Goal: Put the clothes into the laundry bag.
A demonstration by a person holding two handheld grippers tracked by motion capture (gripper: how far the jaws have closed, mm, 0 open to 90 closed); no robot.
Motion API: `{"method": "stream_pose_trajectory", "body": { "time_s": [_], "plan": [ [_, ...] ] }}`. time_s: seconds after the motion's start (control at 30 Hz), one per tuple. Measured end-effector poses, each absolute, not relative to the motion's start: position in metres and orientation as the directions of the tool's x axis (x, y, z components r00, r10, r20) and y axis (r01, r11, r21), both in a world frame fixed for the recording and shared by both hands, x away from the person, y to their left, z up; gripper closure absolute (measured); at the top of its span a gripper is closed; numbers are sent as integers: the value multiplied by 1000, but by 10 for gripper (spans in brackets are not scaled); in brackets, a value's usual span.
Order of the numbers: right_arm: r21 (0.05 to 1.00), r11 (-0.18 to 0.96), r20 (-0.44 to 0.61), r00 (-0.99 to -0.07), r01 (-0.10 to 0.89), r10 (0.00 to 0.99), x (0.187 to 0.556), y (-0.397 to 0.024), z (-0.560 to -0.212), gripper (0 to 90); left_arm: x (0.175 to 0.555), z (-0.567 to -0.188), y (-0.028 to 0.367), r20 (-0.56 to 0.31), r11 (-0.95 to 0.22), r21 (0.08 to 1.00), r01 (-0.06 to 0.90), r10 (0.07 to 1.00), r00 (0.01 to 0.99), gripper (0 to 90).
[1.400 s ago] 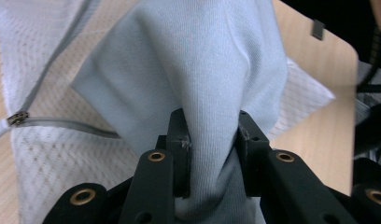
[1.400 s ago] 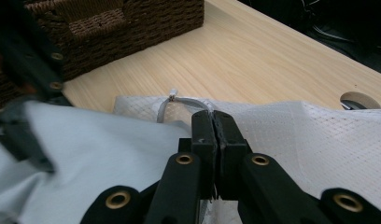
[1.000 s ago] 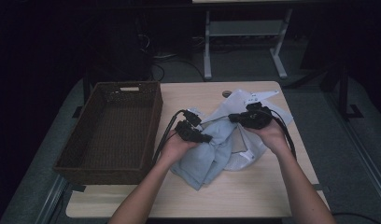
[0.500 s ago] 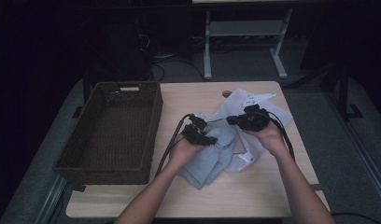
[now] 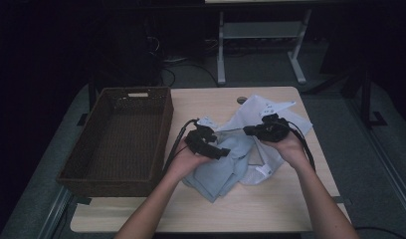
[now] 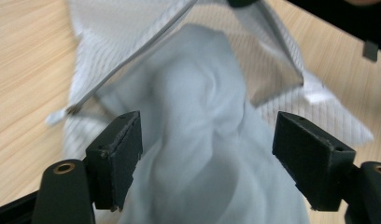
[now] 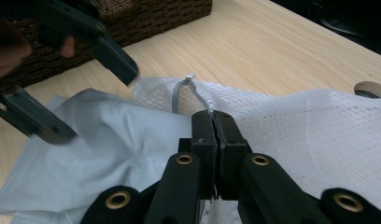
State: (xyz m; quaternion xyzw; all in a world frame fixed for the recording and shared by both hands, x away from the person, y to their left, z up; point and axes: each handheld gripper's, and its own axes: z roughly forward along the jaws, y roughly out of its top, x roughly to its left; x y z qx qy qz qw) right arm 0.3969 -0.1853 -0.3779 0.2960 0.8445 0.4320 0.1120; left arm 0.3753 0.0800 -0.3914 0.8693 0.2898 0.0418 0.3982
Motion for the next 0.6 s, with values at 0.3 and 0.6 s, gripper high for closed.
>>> {"method": "stream_pose_trajectory", "body": {
  "time_s": [0.3,0.6],
  "plan": [
    [796,445,74,-796,410,600,391,-191,-379,874,357,-420,103,-153,-528,675,515,582,798,178],
    [788,457,71,-799,412,596,390,-191,-383,874,361,-448,89,-164,-604,615,506,530,832,251]
  ]
}}
